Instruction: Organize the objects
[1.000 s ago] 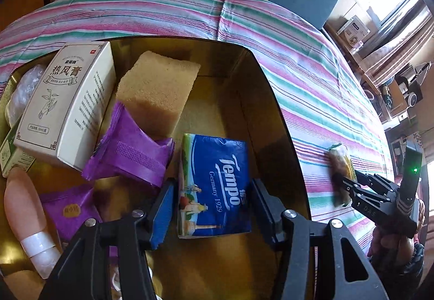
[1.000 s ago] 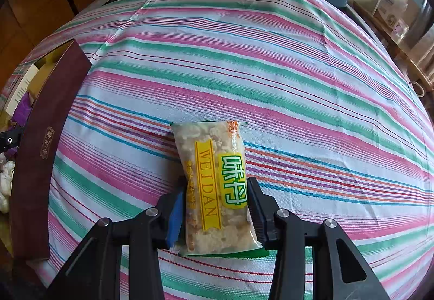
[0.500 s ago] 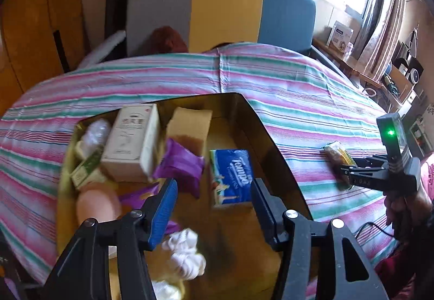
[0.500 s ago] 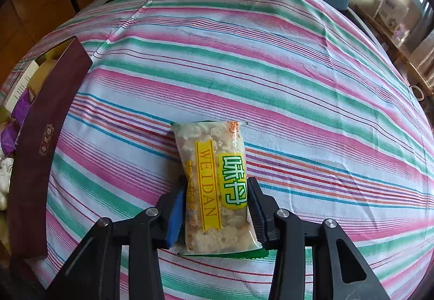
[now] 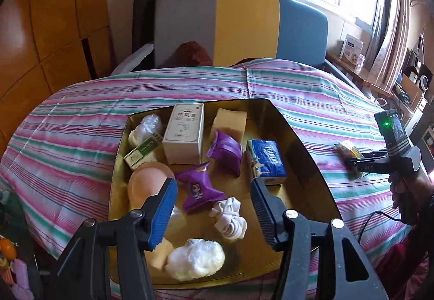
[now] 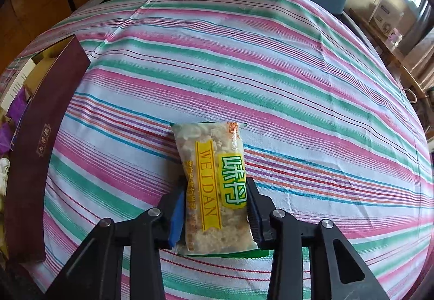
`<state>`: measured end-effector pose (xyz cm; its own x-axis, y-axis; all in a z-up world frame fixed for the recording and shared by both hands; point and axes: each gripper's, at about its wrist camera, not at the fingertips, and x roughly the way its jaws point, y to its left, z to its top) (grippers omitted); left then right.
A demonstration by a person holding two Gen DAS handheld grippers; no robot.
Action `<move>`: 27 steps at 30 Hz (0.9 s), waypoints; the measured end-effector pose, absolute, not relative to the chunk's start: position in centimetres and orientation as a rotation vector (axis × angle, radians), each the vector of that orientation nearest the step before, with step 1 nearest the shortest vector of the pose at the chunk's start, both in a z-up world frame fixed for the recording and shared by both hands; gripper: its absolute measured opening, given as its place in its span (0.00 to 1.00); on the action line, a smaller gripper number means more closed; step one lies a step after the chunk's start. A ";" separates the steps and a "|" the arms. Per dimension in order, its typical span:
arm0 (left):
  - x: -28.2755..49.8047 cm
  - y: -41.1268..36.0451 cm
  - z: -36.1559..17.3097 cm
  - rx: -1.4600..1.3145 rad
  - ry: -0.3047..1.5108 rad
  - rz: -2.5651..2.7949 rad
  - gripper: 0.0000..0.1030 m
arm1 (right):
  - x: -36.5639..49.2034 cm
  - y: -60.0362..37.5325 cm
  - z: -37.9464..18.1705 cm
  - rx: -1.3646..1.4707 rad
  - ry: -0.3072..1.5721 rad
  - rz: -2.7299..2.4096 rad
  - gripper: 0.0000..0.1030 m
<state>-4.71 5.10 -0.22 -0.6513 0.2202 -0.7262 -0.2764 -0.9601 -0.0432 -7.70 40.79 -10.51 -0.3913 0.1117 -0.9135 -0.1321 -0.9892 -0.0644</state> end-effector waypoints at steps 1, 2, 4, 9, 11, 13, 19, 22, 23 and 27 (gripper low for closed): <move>-4.6 4.8 -0.2 -1.141 0.099 2.632 0.55 | -7.6 40.6 -10.2 -1.642 0.038 2.505 0.39; -4.6 4.5 -0.2 -1.141 0.094 2.636 0.55 | -7.4 40.3 -9.7 -1.634 0.049 2.515 0.39; -4.5 4.1 -0.3 -1.142 0.090 2.641 0.55 | -7.2 39.3 -8.5 -1.606 0.059 2.546 0.39; -4.2 3.0 -0.3 -1.144 0.052 2.664 0.55 | -5.9 34.7 -3.5 -1.526 0.039 2.721 0.39; -4.1 2.6 -0.5 -1.152 0.050 2.682 0.55 | -5.5 32.3 -1.6 -1.521 0.033 2.802 0.39; -4.0 2.0 -0.6 -1.164 0.036 2.695 0.55 | -4.9 29.0 -0.1 -1.535 -0.017 2.876 0.39; -3.8 -1.2 -0.8 -1.198 -0.048 2.751 0.55 | -5.2 20.0 -0.7 -1.700 -0.193 2.992 0.39; -3.7 -3.1 -0.7 -1.211 -0.087 2.790 0.55 | -5.7 17.1 -2.4 -1.794 -0.279 2.966 0.39; -3.7 -3.7 -0.7 -1.216 -0.102 2.802 0.55 | -6.1 16.4 -3.2 -1.838 -0.297 2.944 0.39; -3.7 -5.3 -0.6 -1.238 -0.115 2.837 0.60 | -7.0 14.8 -6.1 -1.948 -0.355 2.853 0.39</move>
<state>-3.74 -5.28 -0.59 -0.6799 0.0698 -0.7300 -0.0106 -0.9963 -0.0853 -7.02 14.77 -6.13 -0.3337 -0.1556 -0.9297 0.3785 -0.9254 0.0191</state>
